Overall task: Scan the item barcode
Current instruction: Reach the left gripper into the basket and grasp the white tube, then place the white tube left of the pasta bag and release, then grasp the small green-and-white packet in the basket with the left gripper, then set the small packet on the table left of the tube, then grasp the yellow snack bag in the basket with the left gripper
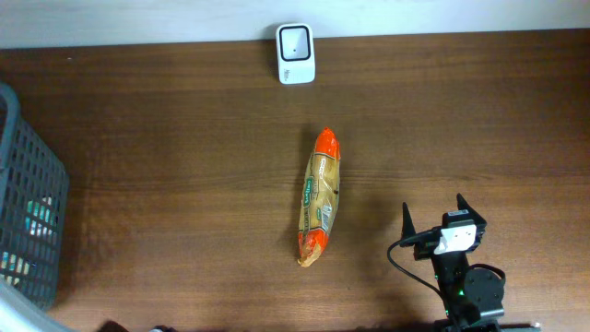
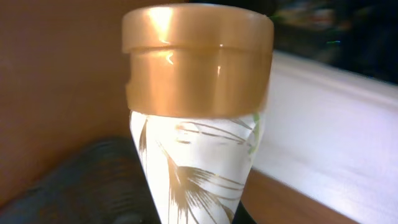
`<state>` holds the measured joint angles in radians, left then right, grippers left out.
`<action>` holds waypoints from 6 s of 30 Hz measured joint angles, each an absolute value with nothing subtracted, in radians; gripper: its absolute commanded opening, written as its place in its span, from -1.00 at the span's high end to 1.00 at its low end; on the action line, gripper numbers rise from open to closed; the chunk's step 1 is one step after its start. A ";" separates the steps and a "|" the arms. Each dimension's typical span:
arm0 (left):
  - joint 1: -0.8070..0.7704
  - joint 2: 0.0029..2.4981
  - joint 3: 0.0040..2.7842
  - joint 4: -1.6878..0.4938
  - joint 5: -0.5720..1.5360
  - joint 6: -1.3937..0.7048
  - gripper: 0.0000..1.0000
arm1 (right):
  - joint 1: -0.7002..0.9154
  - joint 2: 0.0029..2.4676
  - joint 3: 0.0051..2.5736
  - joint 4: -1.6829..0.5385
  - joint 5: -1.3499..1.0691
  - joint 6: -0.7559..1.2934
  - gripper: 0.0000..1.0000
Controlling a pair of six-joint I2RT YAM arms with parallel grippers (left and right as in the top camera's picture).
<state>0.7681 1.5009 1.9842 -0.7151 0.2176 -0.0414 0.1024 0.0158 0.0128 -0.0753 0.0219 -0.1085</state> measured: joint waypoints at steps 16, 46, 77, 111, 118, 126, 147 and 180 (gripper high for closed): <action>-0.270 1.865 1.423 -0.731 0.295 -0.188 1.00 | 0.102 0.016 0.013 -0.075 0.022 -0.108 -0.97; 0.861 1.737 1.751 -1.079 -0.010 -0.132 -0.72 | 0.102 0.016 0.013 -0.075 0.022 -0.109 -0.97; 0.942 2.057 1.856 -1.142 0.197 0.147 1.00 | 0.102 0.016 0.013 -0.075 0.022 -0.108 -0.97; -0.011 1.587 1.107 -0.631 0.313 -0.202 -0.12 | 0.102 0.016 0.013 -0.075 0.022 -0.108 -0.97; 0.010 1.453 1.713 -0.998 0.012 -0.052 -0.98 | 0.102 0.016 0.013 -0.075 0.022 -0.109 -0.97; 0.550 1.407 1.877 -1.066 -0.321 -0.198 -1.00 | 0.102 0.016 0.013 -0.075 0.022 -0.108 -0.97; 1.121 1.708 1.459 -0.997 -0.345 -0.149 -0.99 | 0.102 0.016 0.013 -0.075 0.022 -0.109 -0.97; 1.192 1.942 1.456 -0.820 -0.096 0.330 1.00 | 0.102 0.016 0.013 -0.075 0.022 -0.109 -0.97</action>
